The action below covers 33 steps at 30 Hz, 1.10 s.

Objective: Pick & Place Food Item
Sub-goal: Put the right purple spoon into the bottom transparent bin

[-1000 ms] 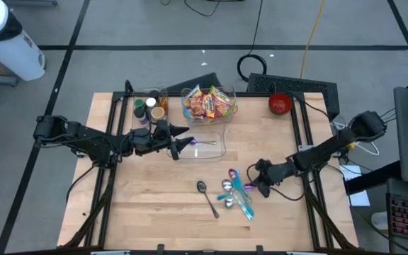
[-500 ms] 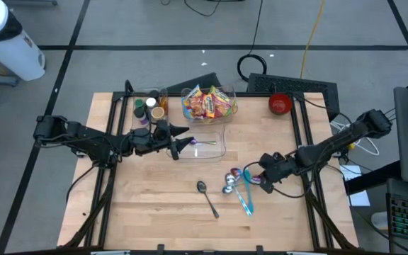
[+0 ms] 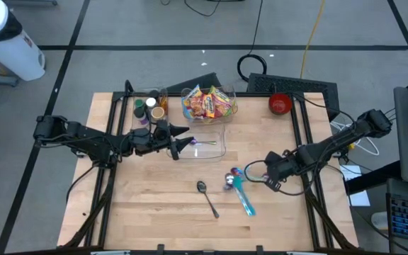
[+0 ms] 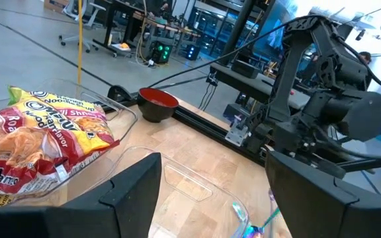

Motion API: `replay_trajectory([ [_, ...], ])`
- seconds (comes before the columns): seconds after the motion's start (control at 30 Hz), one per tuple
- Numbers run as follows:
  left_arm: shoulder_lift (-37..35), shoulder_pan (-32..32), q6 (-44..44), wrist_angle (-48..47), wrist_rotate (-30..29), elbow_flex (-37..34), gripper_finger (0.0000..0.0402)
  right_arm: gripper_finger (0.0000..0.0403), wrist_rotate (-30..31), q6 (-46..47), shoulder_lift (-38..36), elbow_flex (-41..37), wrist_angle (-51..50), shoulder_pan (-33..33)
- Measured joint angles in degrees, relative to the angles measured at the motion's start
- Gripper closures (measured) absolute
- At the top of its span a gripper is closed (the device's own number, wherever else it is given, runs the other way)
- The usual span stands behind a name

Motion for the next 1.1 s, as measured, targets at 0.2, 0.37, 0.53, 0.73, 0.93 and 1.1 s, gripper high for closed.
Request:
replay_trajectory([
  [0.2, 0.0, 0.0, 0.0, 0.0, 0.0, 0.0, 0.0121, 0.0402, -0.9, 2.3, 0.0, 0.0, -7.0, 0.0],
  [0.37, 0.0, 0.0, 0.0, 0.0, 0.0, 0.0, 0.0121, 0.0402, -1.0, 4.3, 0.0, 0.0, -11.9, 0.0],
  [0.53, 0.0, 0.0, 0.0, 0.0, 0.0, 0.0, 0.0121, 0.0402, 0.8, 3.8, 0.1, 0.9, -13.0, 0.1],
  [0.73, 0.0, 0.0, 0.0, 0.0, 0.0, 0.0, 0.0121, 0.0402, 8.2, 0.7, 0.1, 7.3, -14.7, 0.9],
  [0.93, 0.0, 0.0, 0.0, 0.0, 0.0, 0.0, 0.0121, 0.0402, 14.8, -2.0, -0.4, 14.5, -15.1, 2.8],
  [1.1, 0.0, 0.0, 0.0, 0.0, 0.0, 0.0, 0.0121, 0.0402, 21.7, -4.2, -0.4, 17.5, -12.2, 5.5],
])
